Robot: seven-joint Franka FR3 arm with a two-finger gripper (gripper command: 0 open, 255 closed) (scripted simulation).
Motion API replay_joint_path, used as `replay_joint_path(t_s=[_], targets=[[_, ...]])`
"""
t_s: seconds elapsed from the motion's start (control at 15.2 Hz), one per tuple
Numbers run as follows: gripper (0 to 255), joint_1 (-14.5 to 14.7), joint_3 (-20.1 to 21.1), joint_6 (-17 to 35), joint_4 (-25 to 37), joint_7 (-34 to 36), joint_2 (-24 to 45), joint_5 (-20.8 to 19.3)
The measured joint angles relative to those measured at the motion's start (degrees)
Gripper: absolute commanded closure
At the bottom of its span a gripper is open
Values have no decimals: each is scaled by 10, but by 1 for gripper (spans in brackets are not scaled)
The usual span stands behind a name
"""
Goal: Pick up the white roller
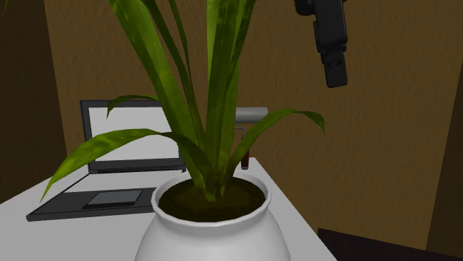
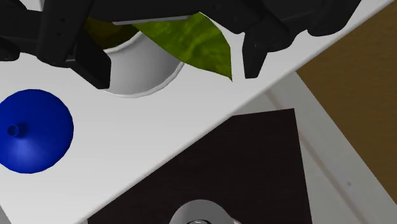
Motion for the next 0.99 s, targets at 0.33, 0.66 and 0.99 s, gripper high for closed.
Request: replay_joint_path(t_s=[0.33,0.66,0.99], targets=[[0,-9,-41,19,20,-55,30,-26],[0,-19,-108,62,55,-144,93,-56],[0,-26,-177,93,113,-245,168,-70]])
